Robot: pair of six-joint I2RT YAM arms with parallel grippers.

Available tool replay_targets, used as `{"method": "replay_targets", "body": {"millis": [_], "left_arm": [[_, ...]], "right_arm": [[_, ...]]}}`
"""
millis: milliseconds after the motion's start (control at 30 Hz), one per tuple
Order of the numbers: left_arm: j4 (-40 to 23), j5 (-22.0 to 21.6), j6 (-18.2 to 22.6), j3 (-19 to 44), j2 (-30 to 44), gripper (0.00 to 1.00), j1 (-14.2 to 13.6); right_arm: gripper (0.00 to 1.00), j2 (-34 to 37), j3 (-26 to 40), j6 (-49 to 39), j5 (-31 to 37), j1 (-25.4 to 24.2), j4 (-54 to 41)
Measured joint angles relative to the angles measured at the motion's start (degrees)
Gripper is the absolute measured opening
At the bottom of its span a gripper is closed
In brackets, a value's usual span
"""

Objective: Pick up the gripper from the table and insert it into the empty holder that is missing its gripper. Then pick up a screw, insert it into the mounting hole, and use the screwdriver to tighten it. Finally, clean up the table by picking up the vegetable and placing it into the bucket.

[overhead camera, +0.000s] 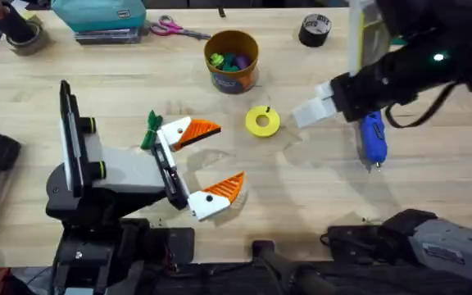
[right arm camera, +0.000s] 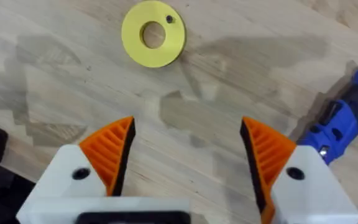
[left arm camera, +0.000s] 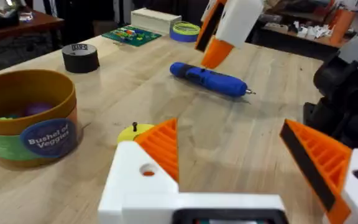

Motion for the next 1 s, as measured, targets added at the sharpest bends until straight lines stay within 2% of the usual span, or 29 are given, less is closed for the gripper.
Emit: {"method": "replay_targets", "body": {"millis": [333, 1000], "left_arm": [[0.00, 0.00, 0.00, 0.00, 0.01, 0.985, 0.00], [0.00, 0.00, 0.00, 0.00, -0.01, 0.985, 0.00]], "right_arm": [[0.996, 8.78, -0.22, 0.02, 0.00, 1.36, 5.37], [0.996, 17.91, -0.22, 0.84, -0.02, 1.41, 12.72]]}}
